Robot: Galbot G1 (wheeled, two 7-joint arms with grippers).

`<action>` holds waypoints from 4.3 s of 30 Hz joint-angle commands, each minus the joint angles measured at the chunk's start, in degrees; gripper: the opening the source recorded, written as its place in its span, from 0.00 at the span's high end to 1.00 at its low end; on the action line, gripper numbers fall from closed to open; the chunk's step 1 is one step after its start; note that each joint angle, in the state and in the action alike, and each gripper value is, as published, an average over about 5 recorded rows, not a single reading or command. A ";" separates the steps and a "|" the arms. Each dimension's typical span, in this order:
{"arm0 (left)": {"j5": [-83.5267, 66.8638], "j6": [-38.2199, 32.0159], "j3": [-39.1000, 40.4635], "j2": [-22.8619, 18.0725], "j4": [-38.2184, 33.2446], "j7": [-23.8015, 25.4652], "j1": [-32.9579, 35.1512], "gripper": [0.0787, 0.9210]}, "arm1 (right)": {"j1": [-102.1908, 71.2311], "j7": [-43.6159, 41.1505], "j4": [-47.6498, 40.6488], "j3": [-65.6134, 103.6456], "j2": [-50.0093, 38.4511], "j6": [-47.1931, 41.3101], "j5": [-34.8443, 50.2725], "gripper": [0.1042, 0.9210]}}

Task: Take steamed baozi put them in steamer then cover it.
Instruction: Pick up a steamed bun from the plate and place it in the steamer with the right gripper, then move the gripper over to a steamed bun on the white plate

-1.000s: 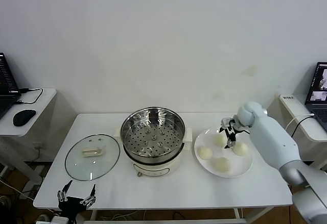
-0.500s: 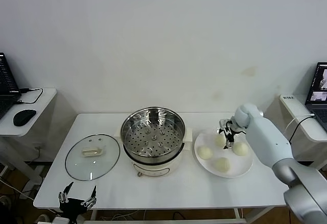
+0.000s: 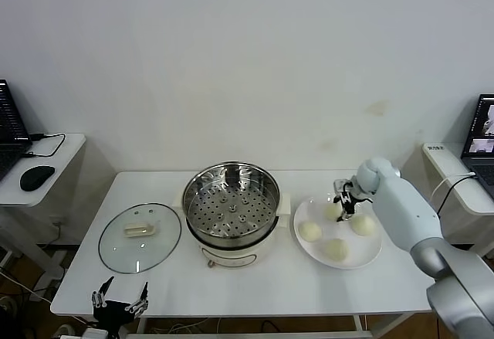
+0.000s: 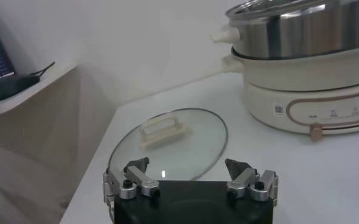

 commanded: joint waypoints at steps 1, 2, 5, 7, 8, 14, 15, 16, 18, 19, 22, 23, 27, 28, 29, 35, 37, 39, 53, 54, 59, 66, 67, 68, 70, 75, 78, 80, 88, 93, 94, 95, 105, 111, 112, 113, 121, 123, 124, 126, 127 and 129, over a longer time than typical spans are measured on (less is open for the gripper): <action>0.07 0.02 0.08 0.07 0.06 -0.08 -0.03 0.12 | 0.57 -0.48 1.54 -0.63 -0.96 -0.95 3.74 0.55; 0.08 0.03 0.09 0.08 0.01 -0.08 -0.05 0.12 | 0.95 -0.92 2.69 -1.22 -1.61 -1.36 4.90 0.57; 0.04 0.04 0.11 0.10 -0.31 -0.09 -0.05 0.12 | 2.88 -2.61 6.53 -3.95 -3.96 -2.59 8.74 0.58; 0.03 0.04 0.12 0.12 -0.53 -0.14 0.00 0.12 | 4.74 -3.74 8.70 -6.07 -5.39 -3.26 11.37 0.58; 0.04 0.04 0.14 0.14 -0.62 -0.18 0.03 0.12 | 5.88 -4.27 9.77 -7.14 -6.00 -3.64 13.00 0.58; 0.24 0.32 0.06 0.25 -1.32 -0.85 0.16 0.12 | 16.29 -6.94 14.37 -16.11 -7.52 -5.22 24.59 0.58; 0.29 0.42 0.02 0.29 -1.42 -1.00 0.18 0.12 | 18.26 -7.28 14.60 -17.71 -7.07 -5.36 26.46 0.58; 0.39 0.52 -0.03 0.35 -1.50 -1.16 0.21 0.12 | 20.25 -7.73 14.67 -19.23 -6.34 -5.49 28.24 0.58; 0.59 0.66 -0.20 0.51 -1.60 -1.32 0.28 0.12 | 23.61 -8.82 14.17 -21.61 -4.30 -5.65 31.44 0.57; 0.67 0.72 -0.35 0.60 -1.65 -1.37 0.29 0.12 | 25.17 -9.52 13.71 -22.63 -3.04 -5.67 32.86 0.57; 0.69 0.82 -1.04 0.78 -1.84 -1.50 0.15 0.12 | 28.52 -11.90 11.67 -24.95 1.42 -4.55 35.16 0.57; 0.64 0.82 -1.28 0.84 -1.93 -1.57 0.08 0.12 | 29.31 -12.57 10.96 -25.50 2.91 -3.80 35.42 0.57; 0.48 0.70 -1.87 1.02 -2.10 -2.42 0.00 0.12 | 31.61 -14.46 8.06 -27.17 8.59 2.12 35.72 0.57; 0.48 0.66 -1.91 1.04 -2.04 -2.73 0.04 0.12 | 31.91 -14.64 7.40 -27.39 9.82 4.50 35.36 0.57; 0.52 0.63 -1.92 1.03 -1.95 -3.03 0.12 0.12 | 32.07 -14.72 6.85 -27.55 10.96 7.01 34.92 0.57; 0.77 0.33 -2.05 0.92 -2.08 -3.66 1.08 0.12 | 32.77 -14.74 6.72 -29.90 15.67 24.02 32.54 0.57; 0.75 0.31 -2.27 0.86 -2.41 -3.66 1.40 0.12 | 33.32 -14.64 8.06 -31.36 16.40 27.43 31.37 0.57; 0.72 0.33 -2.48 0.84 -2.69 -3.61 1.58 0.12 | 33.65 -14.45 9.47 -32.45 17.02 29.85 30.09 0.57; 0.56 0.42 -2.64 -0.04 -2.55 -3.47 2.09 0.12 | 27.74 -7.71 4.23 -30.51 24.45 42.31 4.52 0.57; 0.48 0.50 -2.57 -0.20 -2.42 -3.51 1.98 0.12 | 27.36 -7.19 3.94 -30.17 24.66 42.45 3.53 0.57; 0.42 0.95 -2.14 -0.65 -1.78 -3.35 1.28 0.12 | 25.33 -5.74 1.54 -27.71 26.20 42.93 -0.11 0.57; 0.38 1.01 -2.09 -0.63 -0.87 -3.35 1.05 0.12 | 22.89 -2.90 0.58 -26.95 26.66 41.66 -2.25 0.56; 0.38 1.00 -2.10 -0.57 -0.77 -3.44 1.06 0.12 | 22.34 -2.51 0.59 -26.56 26.66 41.33 -2.79 0.56; 0.39 1.00 -2.10 -0.51 -0.69 -3.53 1.09 0.12 | 21.78 -2.28 0.61 -26.05 26.65 41.07 -3.46 0.56; 0.42 0.98 -2.05 -0.37 -0.67 -3.76 1.22 0.12 | 20.81 -1.85 0.47 -25.05 26.63 40.86 -4.96 0.56; 0.27 0.98 -1.88 -0.13 -0.43 -3.79 1.08 0.12 | 19.50 -0.16 -0.60 -24.03 26.65 39.98 -6.93 0.57; 0.23 0.98 -1.78 -0.13 0.25 -3.77 0.60 0.12 | 19.24 0.77 -0.82 -23.94 26.70 38.45 -7.54 0.56; 0.23 0.97 -1.65 -0.13 0.56 -3.75 0.47 0.12 | 19.11 1.15 -1.13 -23.77 26.71 37.44 -7.56 0.53; 0.22 1.00 -1.44 -0.20 0.61 -3.61 0.23 0.12 | 18.97 1.38 -2.69 -23.56 26.69 36.27 -5.92 0.39; 0.23 1.00 -1.33 -0.35 0.56 -3.63 0.49 0.12 | 19.63 0.05 -1.93 -23.25 26.63 35.49 -2.54 0.25; 0.23 1.00 -1.31 -0.38 0.55 -3.63 0.54 0.12 | 19.88 -0.62 -1.68 -22.99 26.59 35.30 -1.19 0.22; 0.24 1.00 -1.30 -0.41 0.53 -3.62 0.57 0.12 | 20.20 -1.37 -1.42 -22.67 26.53 35.08 0.39 0.18; -0.23 1.40 -1.64 -0.10 -0.53 -2.71 0.74 0.12 | 27.81 -9.52 11.23 -27.12 15.70 21.40 27.13 0.12; -0.91 2.14 -1.58 0.52 -1.46 -2.05 0.45 0.12 | 32.28 -7.59 23.30 -31.77 1.81 -2.24 46.46 0.12; -0.95 2.23 -1.49 0.66 -1.54 -1.95 0.31 0.12 | 32.56 -7.87 24.76 -31.70 -0.45 -5.87 48.12 0.12; -0.97 2.30 -1.40 0.80 -1.57 -1.83 0.16 0.12 | 32.79 -8.19 25.93 -31.64 -2.53 -8.88 49.15 0.12; -1.09 2.92 -0.97 2.46 -1.26 -0.85 -1.72 0.12 | 31.65 -11.22 31.53 -32.06 -15.36 -24.86 48.74 0.12; -1.17 3.23 -1.00 2.59 -1.45 -0.65 -1.75 0.12 | 30.63 -12.07 32.46 -32.01 -17.42 -26.79 47.34 0.12; -1.19 3.38 -0.99 2.61 -1.51 -0.59 -1.71 0.12 | 29.98 -12.34 32.74 -31.95 -18.28 -27.21 46.41 0.12; -1.23 3.66 -0.97 2.60 -1.61 -0.51 -1.53 0.12 | 28.27 -12.75 33.12 -31.64 -19.66 -27.35 43.96 0.12; -1.28 3.81 -0.97 2.58 -1.68 -0.50 -1.42 0.12 | 27.14 -12.86 33.25 -31.33 -20.19 -27.14 42.50 0.12; -1.51 4.15 -1.04 2.52 -1.89 -0.49 -1.16 0.12 | 24.69 -12.96 33.37 -30.23 -20.80 -26.63 39.48 0.12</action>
